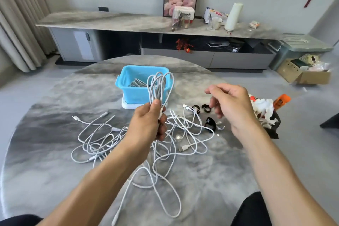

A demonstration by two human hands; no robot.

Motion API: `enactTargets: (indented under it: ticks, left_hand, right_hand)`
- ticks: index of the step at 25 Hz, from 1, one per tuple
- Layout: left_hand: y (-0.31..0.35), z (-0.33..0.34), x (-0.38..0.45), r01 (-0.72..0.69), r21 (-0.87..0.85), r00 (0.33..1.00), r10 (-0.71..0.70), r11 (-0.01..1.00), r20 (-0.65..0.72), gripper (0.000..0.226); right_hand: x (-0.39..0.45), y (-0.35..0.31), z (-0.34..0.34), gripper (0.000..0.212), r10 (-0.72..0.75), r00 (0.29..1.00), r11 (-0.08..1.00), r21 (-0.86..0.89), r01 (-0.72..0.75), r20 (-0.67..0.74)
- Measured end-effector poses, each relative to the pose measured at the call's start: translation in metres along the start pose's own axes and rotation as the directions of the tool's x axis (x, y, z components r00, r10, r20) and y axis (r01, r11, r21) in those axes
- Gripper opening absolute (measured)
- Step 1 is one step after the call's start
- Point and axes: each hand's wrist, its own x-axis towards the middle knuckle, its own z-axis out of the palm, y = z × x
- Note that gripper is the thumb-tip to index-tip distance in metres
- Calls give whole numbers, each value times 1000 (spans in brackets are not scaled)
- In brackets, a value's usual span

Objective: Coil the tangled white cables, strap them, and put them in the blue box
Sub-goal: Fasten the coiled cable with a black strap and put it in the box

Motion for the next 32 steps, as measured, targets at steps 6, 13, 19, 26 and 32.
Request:
enactTargets:
  ticks: [6,13,19,26,32]
  left_hand:
    - [-13,12,-3,4,84,999,-7,996,39,29]
    - [-18,19,-5,-26,98,998,20,995,68,29]
    - [-27,61,-12,-46,176,981,12,983,192,31]
    - [-53,162,-26,-154,349,902,-13,924,432,34]
    - [-101,225,-35,-140,500,841,-164,855,515,34]
  right_hand:
    - [-3,12,14,23,16,982,932,-360,54,191]
    - [-21,0,16,21,52,962,888,-453,78,267]
    - [-45,-9,-25,27,11,983,930,-363,57,182]
    - [-85,42,-112,16,121,992,993,-13,-121,-26]
    - [-112,99,-166,15,266,949,960,139,-245,-167]
